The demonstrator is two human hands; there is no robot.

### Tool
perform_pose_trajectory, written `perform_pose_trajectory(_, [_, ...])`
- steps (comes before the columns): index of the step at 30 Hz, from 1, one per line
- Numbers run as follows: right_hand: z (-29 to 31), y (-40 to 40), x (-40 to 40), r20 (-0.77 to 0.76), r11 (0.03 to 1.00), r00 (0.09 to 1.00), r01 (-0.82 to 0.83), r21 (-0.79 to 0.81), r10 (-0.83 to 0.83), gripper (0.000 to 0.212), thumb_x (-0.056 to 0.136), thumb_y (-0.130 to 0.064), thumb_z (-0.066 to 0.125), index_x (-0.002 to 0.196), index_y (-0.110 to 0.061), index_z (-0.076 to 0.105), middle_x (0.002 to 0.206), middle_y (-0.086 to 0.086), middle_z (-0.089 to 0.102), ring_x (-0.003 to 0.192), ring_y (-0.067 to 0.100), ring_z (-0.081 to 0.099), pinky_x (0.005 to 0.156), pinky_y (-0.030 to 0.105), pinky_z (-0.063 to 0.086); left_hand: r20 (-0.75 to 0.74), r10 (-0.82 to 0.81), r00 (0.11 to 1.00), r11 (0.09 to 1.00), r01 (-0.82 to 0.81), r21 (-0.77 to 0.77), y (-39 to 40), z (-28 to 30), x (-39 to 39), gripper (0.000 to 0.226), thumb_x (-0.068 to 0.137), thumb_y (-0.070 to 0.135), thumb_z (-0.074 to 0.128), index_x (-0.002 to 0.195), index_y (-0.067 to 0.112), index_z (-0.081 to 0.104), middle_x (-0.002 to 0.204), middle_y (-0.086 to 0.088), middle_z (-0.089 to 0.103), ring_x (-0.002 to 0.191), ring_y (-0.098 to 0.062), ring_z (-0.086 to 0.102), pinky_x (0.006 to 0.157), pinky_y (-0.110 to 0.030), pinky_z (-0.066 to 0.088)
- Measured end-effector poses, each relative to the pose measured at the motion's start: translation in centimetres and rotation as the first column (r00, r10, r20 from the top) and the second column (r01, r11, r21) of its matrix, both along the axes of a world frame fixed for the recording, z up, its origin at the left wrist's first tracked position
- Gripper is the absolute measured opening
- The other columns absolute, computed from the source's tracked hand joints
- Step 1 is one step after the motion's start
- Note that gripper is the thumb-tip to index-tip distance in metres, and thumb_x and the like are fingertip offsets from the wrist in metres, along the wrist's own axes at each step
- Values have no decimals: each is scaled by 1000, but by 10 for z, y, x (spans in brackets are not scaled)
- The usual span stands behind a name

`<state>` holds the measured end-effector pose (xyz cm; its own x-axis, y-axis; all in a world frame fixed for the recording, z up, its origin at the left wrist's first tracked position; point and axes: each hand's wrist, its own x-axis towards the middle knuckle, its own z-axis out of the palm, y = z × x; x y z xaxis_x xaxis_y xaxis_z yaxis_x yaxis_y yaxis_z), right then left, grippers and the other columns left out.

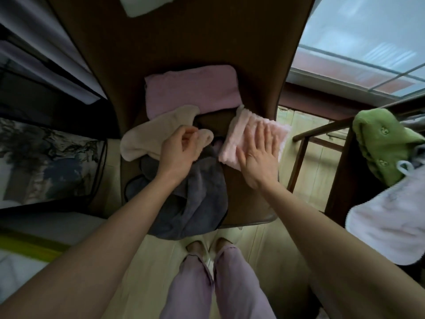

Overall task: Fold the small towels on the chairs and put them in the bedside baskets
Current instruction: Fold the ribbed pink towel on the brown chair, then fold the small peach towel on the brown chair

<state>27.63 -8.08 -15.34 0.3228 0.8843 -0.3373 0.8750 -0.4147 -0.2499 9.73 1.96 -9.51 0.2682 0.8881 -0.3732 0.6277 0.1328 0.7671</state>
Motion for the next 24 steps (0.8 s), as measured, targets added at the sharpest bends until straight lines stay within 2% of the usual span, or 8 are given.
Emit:
perform_pose_trajectory(3, [33,11,-22,3,972,1000,-19,234,19,53,104,-36,33,151,-10,30,158,14,24,148,29,15,121,46,13,-28,97,995,994,-95,57,9,10,-40,20,99,19,52,114,11,62,107,4,62,97,-6,57,73,0,38])
perform_pose_trajectory(6, [52,37,-48,-319,950,947,54,308,50,29,100,-27,46,122,-11,55,120,9,57,111,25,53,93,36,44,-132,125,983,982,-104,156,17,9,-75,24,97,15,53,117,7,63,116,-5,62,104,-13,56,81,-10,39])
perform_pose_trajectory(9, [46,76,-65,-403,950,913,71,303,60,29,97,-24,45,118,-8,56,115,11,59,103,26,54,80,32,42,-227,46,973,986,-8,167,33,-5,-96,30,95,20,51,121,8,61,119,-14,61,109,-27,56,88,-31,42])
perform_pose_trajectory(11, [43,100,-74,-345,949,927,-31,315,144,31,96,-23,43,119,-7,55,118,13,59,106,30,53,80,32,40,-251,-34,967,987,72,143,45,-13,-102,25,92,27,47,104,11,63,103,-13,63,100,-34,59,73,-31,39])
perform_pose_trajectory(13, [37,120,-80,-252,935,924,-215,282,288,33,97,-22,41,124,-7,53,127,14,55,117,33,49,88,36,40,-241,-64,968,990,92,106,54,-16,-103,19,96,22,48,104,12,61,105,-14,61,102,-34,57,72,-29,33])
perform_pose_trajectory(15, [27,133,-86,-201,925,907,-337,177,369,38,101,-24,41,134,-8,48,144,13,45,136,33,35,108,40,30,-249,-61,967,995,80,66,58,-21,-105,32,101,22,45,127,6,55,126,-17,56,117,-32,50,85,-29,35])
perform_pose_trajectory(19, [11,142,-91,-188,979,960,-200,50,206,43,98,-36,32,123,-6,49,128,17,52,121,35,44,99,39,34,-254,75,964,989,-104,-105,62,-31,-114,49,103,31,40,143,3,37,142,-18,45,129,-33,43,105,-38,37])
perform_pose_trajectory(24, [20,148,-92,-148,984,974,-175,-15,171,29,95,-23,48,121,-10,52,116,12,54,107,31,49,86,37,40,-232,349,908,894,-397,-208,67,-30,-126,45,97,28,54,135,4,48,134,-14,55,118,-28,54,84,-25,40])
